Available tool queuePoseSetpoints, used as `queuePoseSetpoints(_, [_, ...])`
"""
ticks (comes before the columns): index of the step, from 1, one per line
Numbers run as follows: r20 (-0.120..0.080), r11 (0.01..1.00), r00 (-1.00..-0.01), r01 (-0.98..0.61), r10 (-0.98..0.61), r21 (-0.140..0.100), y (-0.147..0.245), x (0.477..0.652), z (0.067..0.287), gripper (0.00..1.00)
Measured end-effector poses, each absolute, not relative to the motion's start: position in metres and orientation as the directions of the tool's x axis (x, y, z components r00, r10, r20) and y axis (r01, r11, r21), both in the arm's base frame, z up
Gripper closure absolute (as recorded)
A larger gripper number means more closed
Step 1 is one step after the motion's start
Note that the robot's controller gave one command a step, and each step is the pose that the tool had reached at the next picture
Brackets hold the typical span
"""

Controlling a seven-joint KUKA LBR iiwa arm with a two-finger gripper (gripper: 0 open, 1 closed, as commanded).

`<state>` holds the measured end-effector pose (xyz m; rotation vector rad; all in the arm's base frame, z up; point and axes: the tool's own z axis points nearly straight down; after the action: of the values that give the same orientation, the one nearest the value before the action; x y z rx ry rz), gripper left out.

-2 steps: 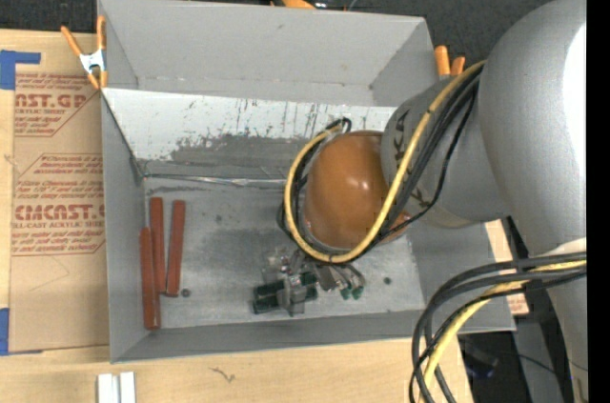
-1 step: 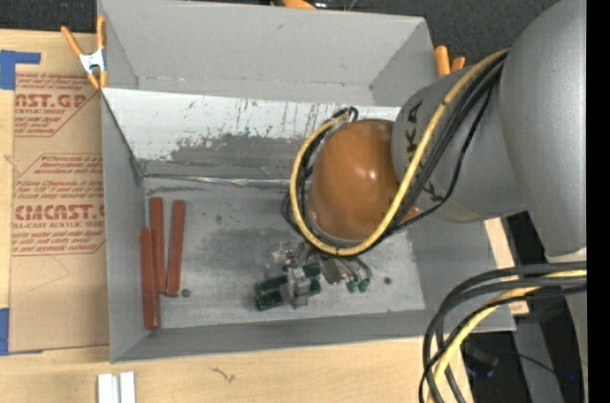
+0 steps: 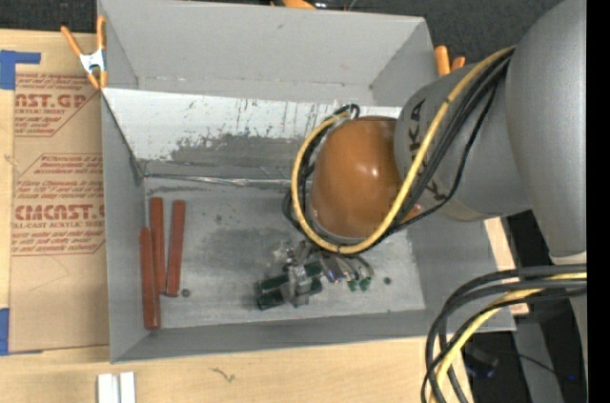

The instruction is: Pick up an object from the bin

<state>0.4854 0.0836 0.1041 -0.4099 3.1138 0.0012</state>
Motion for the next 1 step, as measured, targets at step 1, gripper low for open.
queuePoseSetpoints(1, [-0.003,0.966,-0.966,-0.258,-0.258,0.000,0.0842,0.4855,0.1308,1.00])
